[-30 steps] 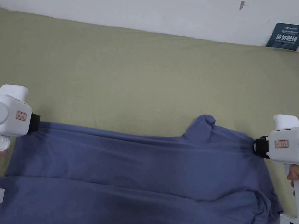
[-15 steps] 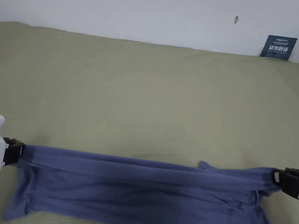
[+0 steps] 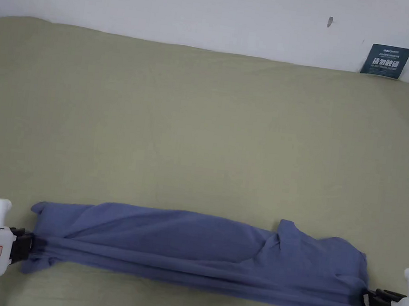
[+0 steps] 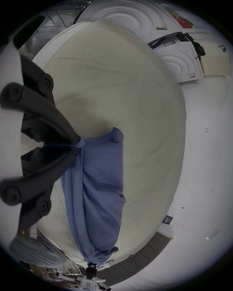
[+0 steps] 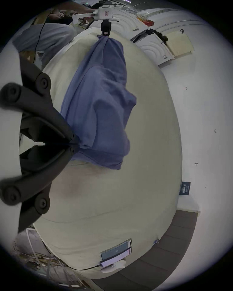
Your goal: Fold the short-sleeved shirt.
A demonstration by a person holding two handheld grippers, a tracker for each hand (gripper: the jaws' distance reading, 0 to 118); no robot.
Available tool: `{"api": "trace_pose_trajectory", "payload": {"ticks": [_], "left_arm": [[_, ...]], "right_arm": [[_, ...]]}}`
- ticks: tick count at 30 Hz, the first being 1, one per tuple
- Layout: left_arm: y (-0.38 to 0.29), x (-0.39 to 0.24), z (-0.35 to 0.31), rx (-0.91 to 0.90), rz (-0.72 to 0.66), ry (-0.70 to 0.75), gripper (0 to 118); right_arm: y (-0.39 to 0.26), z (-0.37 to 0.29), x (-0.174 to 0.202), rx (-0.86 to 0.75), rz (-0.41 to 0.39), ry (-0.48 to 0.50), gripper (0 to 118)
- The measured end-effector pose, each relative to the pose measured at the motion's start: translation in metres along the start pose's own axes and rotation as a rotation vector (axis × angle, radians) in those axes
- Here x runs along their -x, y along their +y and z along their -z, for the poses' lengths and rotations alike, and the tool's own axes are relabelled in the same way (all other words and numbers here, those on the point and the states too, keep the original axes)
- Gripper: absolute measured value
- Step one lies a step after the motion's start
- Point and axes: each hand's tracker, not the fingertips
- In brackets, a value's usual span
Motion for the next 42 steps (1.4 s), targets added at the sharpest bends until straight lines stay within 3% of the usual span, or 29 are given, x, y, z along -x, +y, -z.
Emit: {"api": "trace_pose_trajectory", "payload": {"ticks": [2, 3, 4, 6, 8, 11, 12, 13, 14, 15, 17, 19, 25, 29, 32, 33, 34, 35, 36, 37, 42], "left_arm": [[0.001, 0.001, -0.002, -0.007, 0.002, -0.003, 4], [0.002, 0.001, -0.005, -0.014, 0.006, -0.006, 10], [0.004, 0.0, -0.009, -0.019, 0.016, -0.01, 35], [0.006, -0.001, -0.015, -0.029, 0.047, 0.017, 117], [0.01, -0.003, -0.03, -0.099, 0.057, 0.053, 118], [0.017, -0.009, -0.046, -0.128, 0.032, 0.054, 115], [0.02, -0.011, -0.051, -0.142, 0.023, 0.048, 100], [0.023, -0.012, -0.055, -0.161, 0.011, 0.041, 71], [0.026, -0.014, -0.059, -0.181, 0.0, 0.03, 24], [0.03, -0.015, -0.06, -0.183, -0.005, 0.023, 0], [0.042, -0.005, -0.051, -0.116, -0.115, -0.086, 0], [0.054, 0.012, -0.044, -0.096, -0.231, -0.277, 0], [0.087, 0.062, -0.006, 0.083, -0.233, -0.395, 0], [0.094, 0.095, 0.02, 0.184, -0.317, -0.534, 0], [0.089, 0.108, 0.037, 0.243, -0.354, -0.574, 0], [0.083, 0.107, 0.041, 0.251, -0.35, -0.579, 6], [0.079, 0.108, 0.046, 0.274, -0.35, -0.597, 23], [0.074, 0.107, 0.052, 0.302, -0.364, -0.621, 58], [0.07, 0.105, 0.057, 0.321, -0.352, -0.628, 110], [0.064, 0.099, 0.063, 0.334, -0.35, -0.638, 118], [0.051, 0.081, 0.085, 0.352, -0.427, -0.702, 113]], "right_arm": [[0.001, -0.001, 0.002, -0.008, -0.008, -0.006, 1], [0.003, -0.004, 0.004, -0.012, -0.011, -0.013, 10], [0.007, -0.009, 0.011, -0.013, -0.015, -0.019, 38], [0.013, -0.015, 0.021, -0.029, -0.037, -0.047, 118], [0.018, -0.028, 0.038, -0.122, -0.091, -0.009, 108], [0.025, -0.034, 0.07, -0.206, -0.101, -0.028, 107], [0.041, -0.037, 0.083, -0.232, -0.1, -0.019, 95], [0.048, -0.039, 0.098, -0.268, -0.104, -0.019, 70], [0.051, -0.04, 0.113, -0.321, -0.109, -0.024, 29], [0.053, -0.038, 0.128, -0.367, -0.11, -0.035, 0], [0.051, -0.03, 0.156, -0.463, -0.115, -0.085, 0], [0.048, -0.026, 0.179, -0.497, -0.107, -0.069, 0], [0.049, -0.021, 0.233, -0.537, -0.114, -0.07, 0], [0.045, -0.012, 0.248, -0.524, -0.155, -0.07, 0], [0.045, -0.008, 0.247, -0.503, -0.14, -0.056, 0], [0.044, -0.007, 0.246, -0.495, -0.134, -0.049, 0], [0.044, -0.006, 0.245, -0.487, -0.129, -0.045, 0], [0.044, -0.005, 0.244, -0.482, -0.127, -0.048, 0], [0.043, -0.006, 0.243, -0.481, -0.125, -0.05, 0], [0.043, -0.006, 0.241, -0.478, -0.121, -0.048, 0], [0.043, -0.007, 0.233, -0.459, -0.093, -0.046, 0]]}}
